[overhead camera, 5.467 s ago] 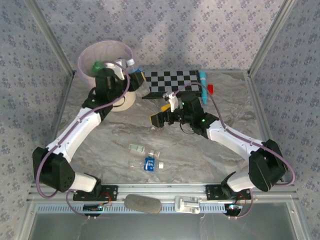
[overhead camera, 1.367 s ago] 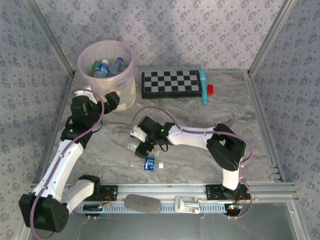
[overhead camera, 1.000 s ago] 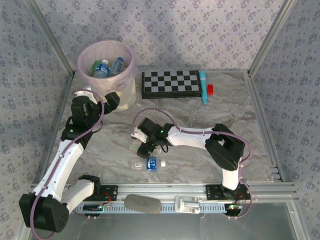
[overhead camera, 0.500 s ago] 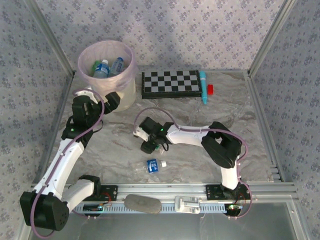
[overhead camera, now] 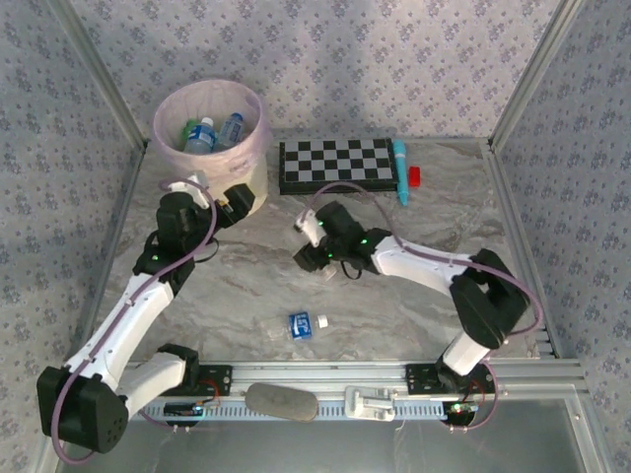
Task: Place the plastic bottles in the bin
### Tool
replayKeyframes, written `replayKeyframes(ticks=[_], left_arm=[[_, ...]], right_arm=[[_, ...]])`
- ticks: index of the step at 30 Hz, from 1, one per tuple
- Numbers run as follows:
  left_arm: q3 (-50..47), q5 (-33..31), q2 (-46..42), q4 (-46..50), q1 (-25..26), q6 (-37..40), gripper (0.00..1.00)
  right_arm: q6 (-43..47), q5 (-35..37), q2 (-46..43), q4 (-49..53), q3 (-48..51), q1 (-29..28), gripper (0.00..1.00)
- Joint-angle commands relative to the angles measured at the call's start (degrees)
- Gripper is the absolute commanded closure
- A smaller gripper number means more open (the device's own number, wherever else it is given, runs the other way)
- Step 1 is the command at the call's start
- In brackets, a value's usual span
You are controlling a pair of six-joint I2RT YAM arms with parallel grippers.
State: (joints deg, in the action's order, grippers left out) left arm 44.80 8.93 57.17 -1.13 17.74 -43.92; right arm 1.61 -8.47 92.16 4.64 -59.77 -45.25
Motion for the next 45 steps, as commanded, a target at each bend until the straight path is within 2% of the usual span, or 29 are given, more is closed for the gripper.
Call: replayKeyframes(ticks=[1, 9, 17, 23, 32, 39, 42, 45], left_arm=[[-0.1, 0.9, 1.8, -6.3, 3.0, -3.4, 0.00], [1.7, 2.6, 8.8, -12.6, 11.1, -6.9, 0.00], [5.1, 5.9, 15.3, -15.8, 16.3, -8.2, 0.00], [6.3, 8.3, 17.8, -19.6, 18.1, -8.6, 0.00], [8.9, 10.8, 22.0, -19.2, 18.6, -8.5, 0.00], [10.9, 11.8, 24.6, -18.1, 18.7, -8.2, 0.01], [11.0, 11.8, 25.3, -18.2, 18.7, -8.2, 0.08], [10.9, 11.9, 25.6, -18.6, 18.7, -8.3, 0.24]], right_arm=[[-6.2, -2.7, -5.2, -8.9, 3.4, 2.9, 0.52], [-13.6, -7.3, -12.2, -17.7, 8.5, 9.6, 0.52], [-16.2, -10.3, -13.7, -20.0, 10.0, 11.9, 0.52], [-16.4, -11.6, -13.6, -20.3, 10.2, 11.8, 0.52], [-15.7, -15.1, -13.3, -21.3, 9.7, 10.9, 0.52], [-13.4, -14.3, -13.1, -19.3, 8.6, 9.1, 0.51], [-12.7, -14.0, -13.3, -18.6, 8.2, 8.6, 0.51], [-12.2, -13.6, -13.3, -17.9, 8.0, 8.4, 0.51]])
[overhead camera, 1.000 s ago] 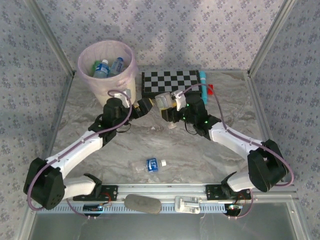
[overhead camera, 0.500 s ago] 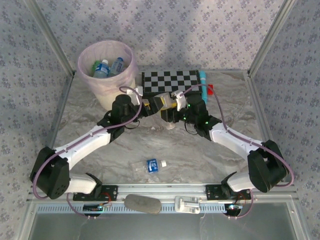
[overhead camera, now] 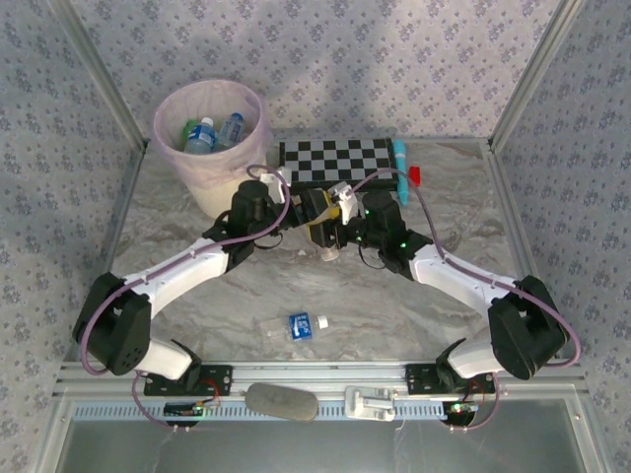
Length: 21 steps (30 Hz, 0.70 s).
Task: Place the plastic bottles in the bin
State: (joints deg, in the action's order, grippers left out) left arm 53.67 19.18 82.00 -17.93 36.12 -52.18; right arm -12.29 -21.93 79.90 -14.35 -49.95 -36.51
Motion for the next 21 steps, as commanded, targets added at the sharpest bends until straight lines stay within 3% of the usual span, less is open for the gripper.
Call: replayKeyframes(ticks=[1, 9, 15, 21], left_arm=[[2.1, 1.7, 0.9, -1.9, 0.3, 0.0, 0.29], [2.1, 0.6, 0.8, -1.1, 0.3, 1.0, 0.47], [5.6, -1.6, 0.7, 2.3, -1.2, 5.2, 0.55], [11.0, -2.4, 1.2, 6.4, -4.5, 9.8, 0.57]], right_arm=[[1.8, 0.0, -1.0, 1.2, -1.8, -0.4, 0.51], [2.3, 0.6, -1.2, 1.5, -1.7, -0.8, 0.42], [2.2, 1.2, -3.0, 1.3, -0.8, -0.8, 0.25], [2.0, 2.9, -6.6, 0.7, 1.5, -0.8, 0.05]])
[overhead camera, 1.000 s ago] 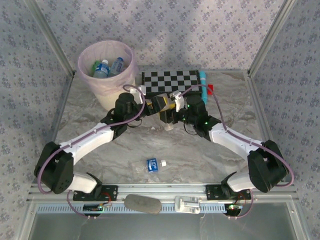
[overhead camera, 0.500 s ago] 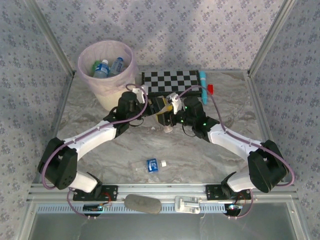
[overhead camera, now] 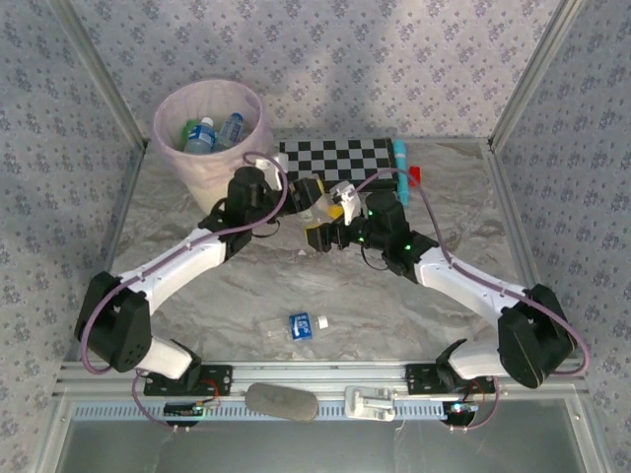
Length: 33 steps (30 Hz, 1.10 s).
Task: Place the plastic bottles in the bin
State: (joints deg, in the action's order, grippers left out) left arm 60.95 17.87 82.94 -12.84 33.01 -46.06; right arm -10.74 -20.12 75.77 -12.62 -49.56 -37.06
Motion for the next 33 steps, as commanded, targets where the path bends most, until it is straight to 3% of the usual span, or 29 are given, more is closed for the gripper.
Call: replayKeyframes(ticks=[1, 6, 15, 21, 33], left_arm=[[4.6, -1.1, 0.2, 2.0, -2.1, 4.4, 0.57], [10.2, -2.0, -0.1, 6.3, -5.1, 9.3, 0.57], [24.6, -9.7, -0.9, 17.3, -10.5, 24.1, 0.57], [30.7, -13.2, -0.7, 21.3, -16.9, 29.9, 0.56], [22.4, -27.1, -7.0, 8.3, -25.7, 33.4, 0.54]], right_arm=[[0.4, 1.4, -3.0, -1.1, 1.5, -0.2, 0.02], [0.2, 2.2, -4.1, -1.3, 3.0, -0.1, 0.00], [-1.1, 3.1, -2.3, -0.9, 3.5, -0.1, 0.00], [-0.5, 4.6, -2.5, 0.7, 3.5, -0.1, 0.00], [0.5, 5.9, -2.5, 2.2, 3.1, 0.2, 0.00]])
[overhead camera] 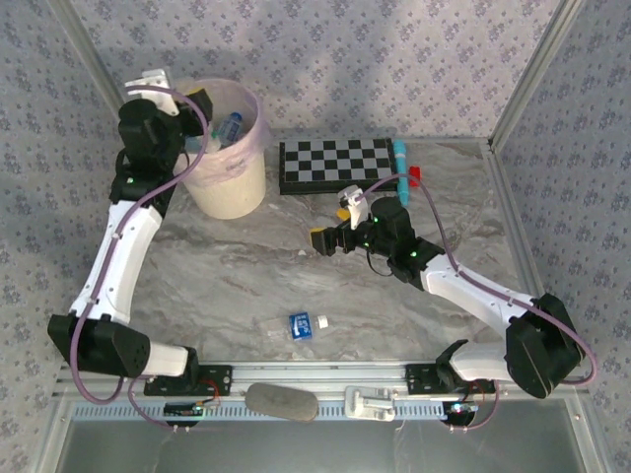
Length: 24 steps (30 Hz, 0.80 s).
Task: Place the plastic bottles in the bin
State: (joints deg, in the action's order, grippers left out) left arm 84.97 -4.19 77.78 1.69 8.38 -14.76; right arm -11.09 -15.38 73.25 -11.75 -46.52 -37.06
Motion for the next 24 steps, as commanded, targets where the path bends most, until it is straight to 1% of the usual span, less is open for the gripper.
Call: replayKeyframes(ticks=[1, 4, 7, 10, 15, 19, 21, 22, 24], left_arm=[[-1.8, -5.4, -1.8, -6.6, -1.4, 2.4, 0.54], [-1.5, -5.5, -0.7, -6.6, -2.3, 2.7, 0.54], [0.6, -4.3, 1.7, -4.7, -2.7, 3.9, 0.53], [5.1, -1.9, 5.7, 0.9, -2.9, 5.1, 0.52], [13.2, 4.6, 13.1, 12.0, -2.9, 5.4, 0.51], [15.8, 8.7, 16.8, 16.2, -2.8, 4.5, 0.49], [16.5, 10.2, 18.2, 17.8, -2.7, 4.2, 0.43], [16.8, 10.6, 18.6, 18.3, -2.6, 4.1, 0.38], [17.6, 10.9, 19.1, 19.6, -2.2, 4.1, 0.15]], right_arm=[[0.8, 1.1, 0.0, 1.5, 0.0, 0.1, 0.00], [0.9, 1.1, 0.0, 2.3, -0.4, 0.2, 0.00], [0.8, 1.3, -0.1, 2.7, -0.5, 0.1, 0.00], [0.6, 1.7, -0.2, 3.0, -0.5, 0.1, 0.00], [0.5, 2.0, -0.3, 3.9, -0.4, -0.1, 0.00], [0.5, 2.5, -0.7, 4.3, -0.2, -0.1, 0.00], [0.6, 2.5, -0.8, 4.5, -0.1, -0.1, 0.00], [0.7, 2.6, -0.8, 4.5, -0.2, -0.1, 0.00], [0.8, 2.6, -0.8, 4.6, -0.3, -0.1, 0.00]])
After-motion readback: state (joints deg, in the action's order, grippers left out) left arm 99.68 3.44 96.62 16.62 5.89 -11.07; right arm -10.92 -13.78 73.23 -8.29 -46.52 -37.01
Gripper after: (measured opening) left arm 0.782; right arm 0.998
